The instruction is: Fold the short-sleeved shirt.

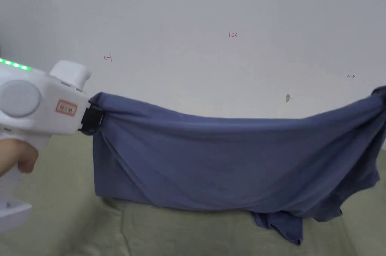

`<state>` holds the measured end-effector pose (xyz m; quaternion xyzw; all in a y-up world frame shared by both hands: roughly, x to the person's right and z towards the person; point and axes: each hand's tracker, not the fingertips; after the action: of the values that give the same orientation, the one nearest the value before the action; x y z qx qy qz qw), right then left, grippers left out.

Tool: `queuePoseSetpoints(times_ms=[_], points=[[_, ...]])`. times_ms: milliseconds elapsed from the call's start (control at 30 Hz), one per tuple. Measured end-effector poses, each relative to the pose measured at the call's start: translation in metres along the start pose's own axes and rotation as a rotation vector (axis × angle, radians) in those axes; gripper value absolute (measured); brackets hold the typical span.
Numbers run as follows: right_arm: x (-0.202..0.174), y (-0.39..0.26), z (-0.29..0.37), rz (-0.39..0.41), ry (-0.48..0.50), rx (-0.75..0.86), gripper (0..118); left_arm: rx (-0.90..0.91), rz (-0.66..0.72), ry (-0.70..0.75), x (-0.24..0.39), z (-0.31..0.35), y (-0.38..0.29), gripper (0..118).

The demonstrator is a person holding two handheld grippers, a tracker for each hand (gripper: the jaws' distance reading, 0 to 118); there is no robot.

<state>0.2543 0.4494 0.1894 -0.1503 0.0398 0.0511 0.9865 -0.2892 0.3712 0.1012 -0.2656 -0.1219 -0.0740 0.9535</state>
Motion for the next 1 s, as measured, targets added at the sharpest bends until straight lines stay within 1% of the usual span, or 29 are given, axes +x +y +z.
queuePoseSetpoints(times_ms=[200,267,333,400,567,600,667,700,800,867,900,933,1000], points=[[-0.009,-0.069,0.045,-0.033,-0.002,-0.033,0,-0.009,0.010,-0.048,0.012,0.024,-0.064,9],[-0.014,-0.092,0.055,-0.055,0.005,-0.052,0,-0.012,0.031,-0.063,0.016,0.029,-0.086,9],[-0.025,-0.118,0.067,-0.058,0.010,-0.066,0,-0.014,0.089,-0.076,0.021,0.034,-0.111,9],[-0.032,-0.140,0.077,-0.063,0.031,-0.082,0,-0.028,0.099,-0.109,0.024,0.038,-0.135,9],[-0.044,-0.193,0.103,-0.125,0.032,-0.148,0,-0.095,0.053,-0.119,0.029,0.049,-0.197,9],[-0.044,-0.203,0.107,-0.150,0.044,-0.168,0,-0.109,0.059,-0.125,0.028,0.051,-0.210,9],[-0.044,-0.220,0.116,-0.188,0.026,-0.184,0,-0.134,0.080,-0.143,0.026,0.056,-0.231,9],[-0.044,-0.229,0.122,-0.212,0.035,-0.195,0,-0.151,0.084,-0.151,0.025,0.058,-0.242,9],[-0.048,-0.254,0.138,-0.240,0.028,-0.213,0,-0.174,0.080,-0.154,0.025,0.066,-0.267,9],[-0.050,-0.266,0.145,-0.275,0.035,-0.237,0,-0.189,0.093,-0.171,0.025,0.070,-0.279,9],[-0.052,-0.273,0.149,-0.283,0.038,-0.248,0,-0.195,0.100,-0.174,0.025,0.073,-0.285,9],[-0.042,-0.288,0.149,-0.283,0.038,-0.258,0,-0.199,0.098,-0.171,0.025,0.075,-0.289,9],[-0.045,-0.297,0.154,-0.280,0.041,-0.275,0,-0.213,0.093,-0.171,0.021,0.076,-0.298,9]])
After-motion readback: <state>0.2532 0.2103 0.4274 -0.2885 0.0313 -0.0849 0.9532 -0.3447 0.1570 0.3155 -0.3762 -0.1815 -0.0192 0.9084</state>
